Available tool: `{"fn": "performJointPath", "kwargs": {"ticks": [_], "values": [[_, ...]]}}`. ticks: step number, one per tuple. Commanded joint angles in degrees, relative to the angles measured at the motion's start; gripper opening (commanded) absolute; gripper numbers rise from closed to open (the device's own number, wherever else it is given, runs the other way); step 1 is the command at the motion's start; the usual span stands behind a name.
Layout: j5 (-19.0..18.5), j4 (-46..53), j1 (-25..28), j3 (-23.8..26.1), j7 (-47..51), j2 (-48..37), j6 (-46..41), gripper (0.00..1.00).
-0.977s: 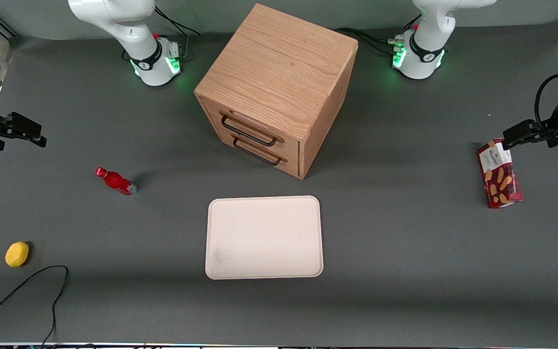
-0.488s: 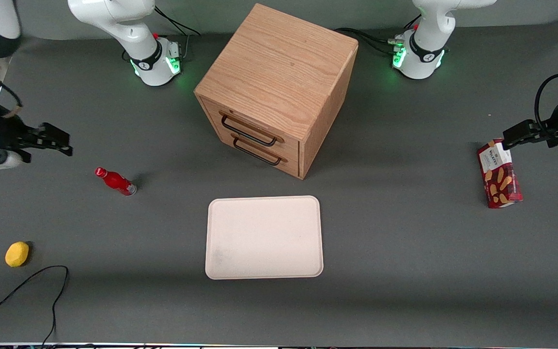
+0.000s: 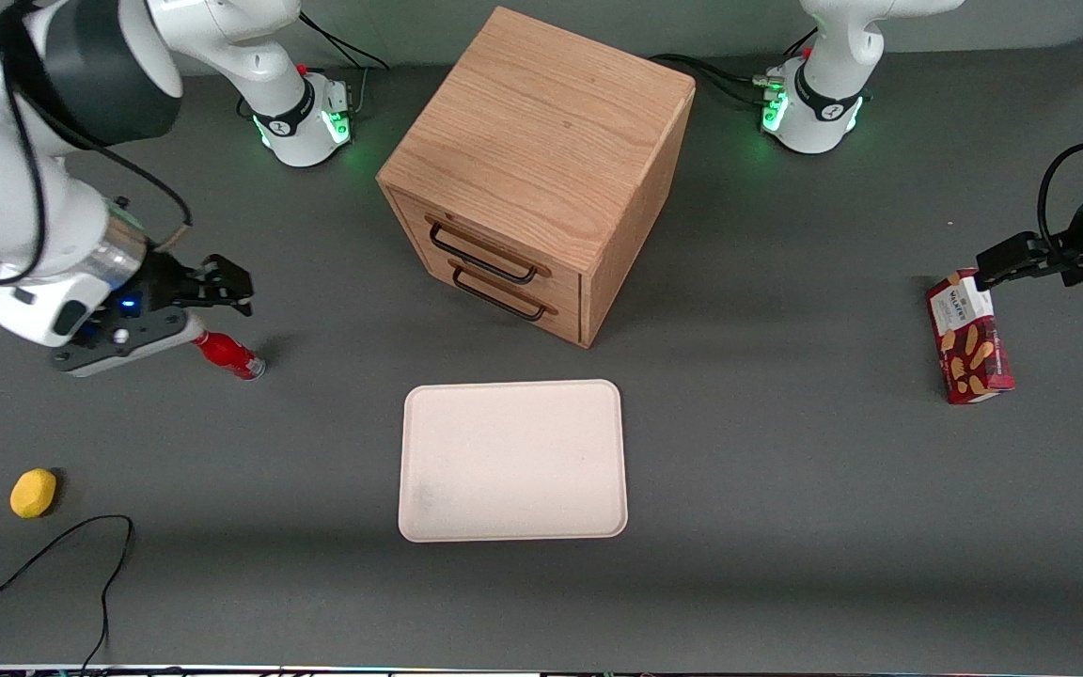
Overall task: Open upper drawer
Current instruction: 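Move the right gripper toward the upper drawer's black handle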
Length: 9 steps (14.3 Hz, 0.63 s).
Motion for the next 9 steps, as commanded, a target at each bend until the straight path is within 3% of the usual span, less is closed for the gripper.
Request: {"fn": "performJointPath", "kwargs": {"ticks": [1,9], "values": [[-0.4,2.4,4.3,0.1,-0.8,2.1,2.7,1.0],[0.1,3.7,14.7,3.0,-1.3,5.8,5.3,1.0]]}}
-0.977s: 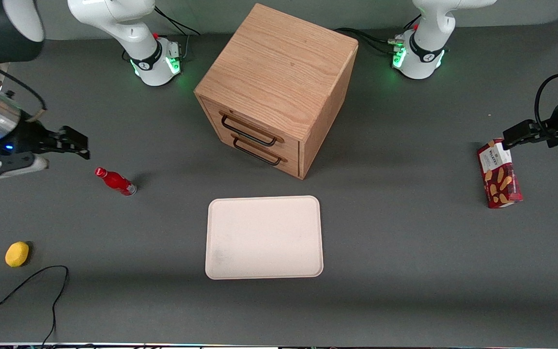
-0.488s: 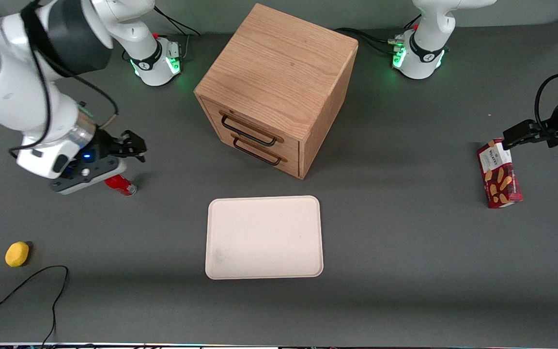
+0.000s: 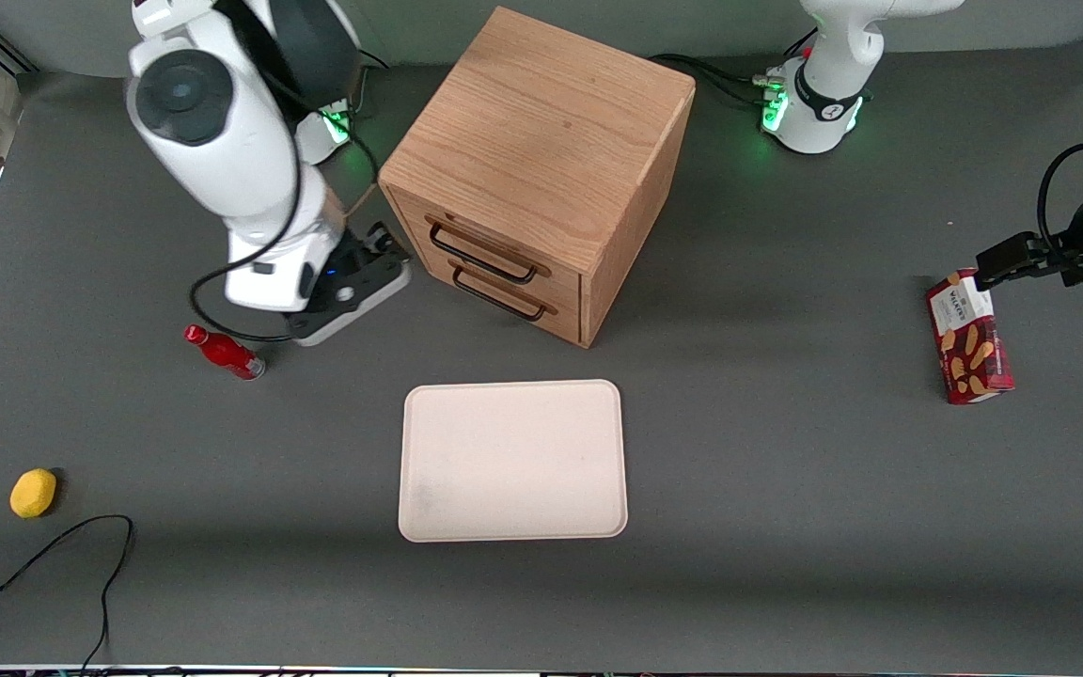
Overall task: Open upper drawer
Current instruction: 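Move the right gripper toward the upper drawer's black handle, then lower the right gripper and align it with the upper drawer handle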
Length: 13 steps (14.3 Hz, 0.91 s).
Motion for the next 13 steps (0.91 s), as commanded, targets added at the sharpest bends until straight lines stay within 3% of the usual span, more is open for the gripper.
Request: {"fn": "performJointPath", "kwargs": {"ticks": [1,4,13], "values": [[0.1,2.7,2.6,0.4,-1.3,1.8,-0.1,1.0],[0.1,2.7,4.5,0.4,-1.5,1.6,-0.1,1.0],[0.2,2.0,5.2,1.7,-15.9,0.9,-0.6,1.0]]}}
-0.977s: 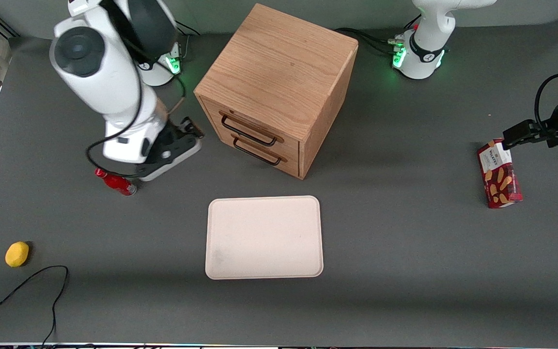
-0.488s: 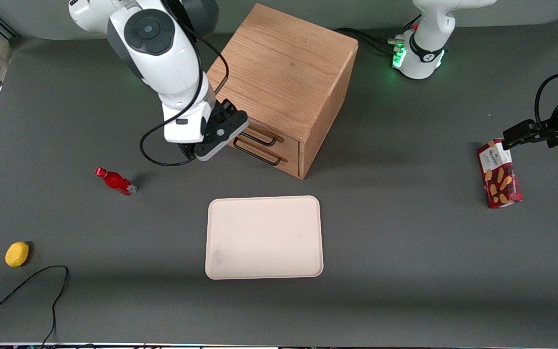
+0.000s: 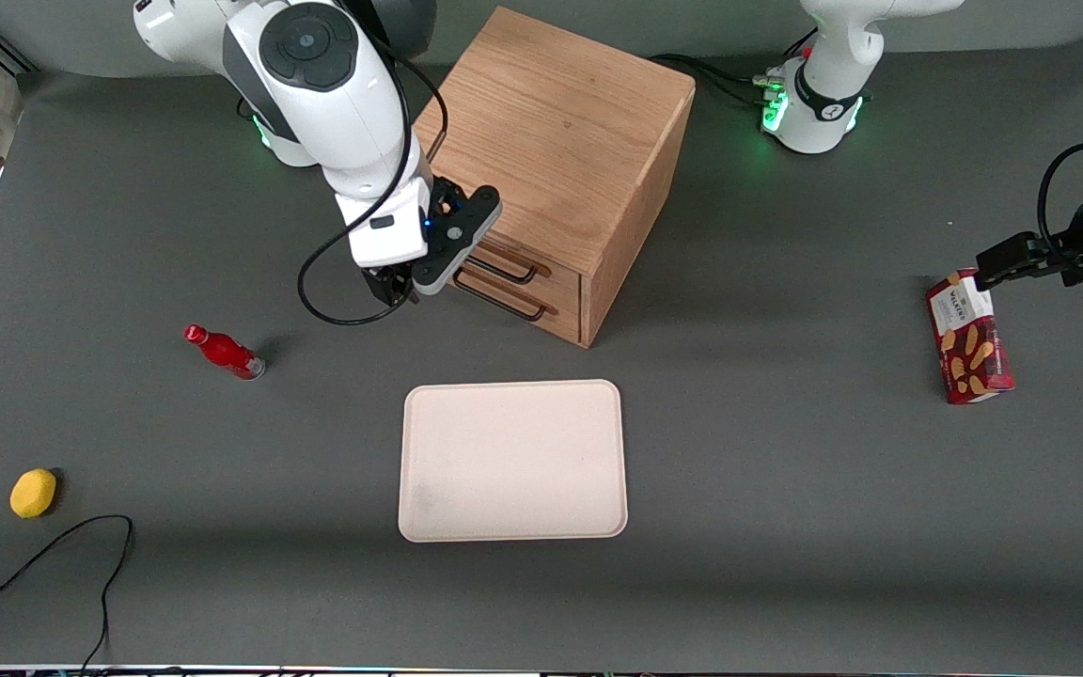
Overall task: Open upper drawer
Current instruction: 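Lower the right gripper and align it with the upper drawer handle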
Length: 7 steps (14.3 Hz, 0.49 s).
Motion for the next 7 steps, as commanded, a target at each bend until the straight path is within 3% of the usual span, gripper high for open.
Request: {"fn": "performJointPath", "kwargs": {"ticks": [1,4,7], "values": [[0.2,0.8,0.2,0.2,-5.9,0.0,-0.6,1.0],[1.9,0.8,0.0,0.2,-7.3,0.1,-0.7,1.0],[6.6,0.7,-0.5,-0.1,-8.5,0.1,-1.2,1.0]]}}
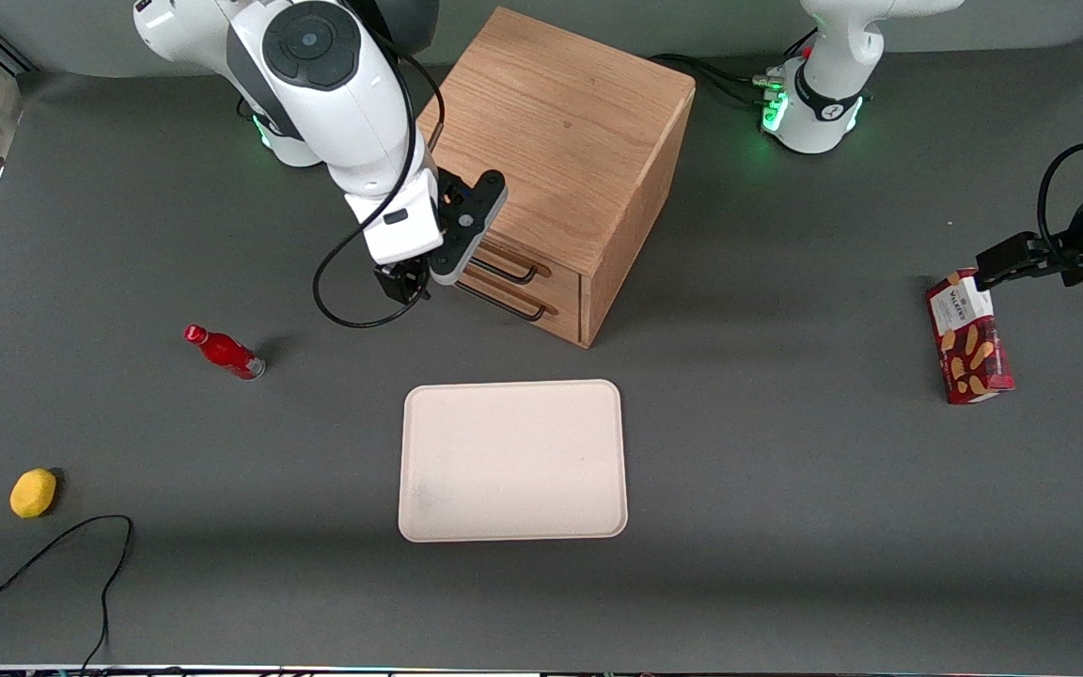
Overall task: Open upper drawer
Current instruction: 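Lower the right gripper and align it with the upper drawer handle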
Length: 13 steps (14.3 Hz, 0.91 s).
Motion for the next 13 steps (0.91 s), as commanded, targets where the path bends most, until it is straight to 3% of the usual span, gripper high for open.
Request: {"fn": "performJointPath", "kwargs": {"ticks": [1,6,13], "values": [[4.5,0.7,-0.7,-0.4,-2.9,0.1,-1.0,1.0],[7.3,0.7,-2.0,-0.6,-7.8,0.3,-3.3,1.0],[7.6,-0.7,-1.9,-0.6,-7.4,1.0,-2.7,1.0]]}}
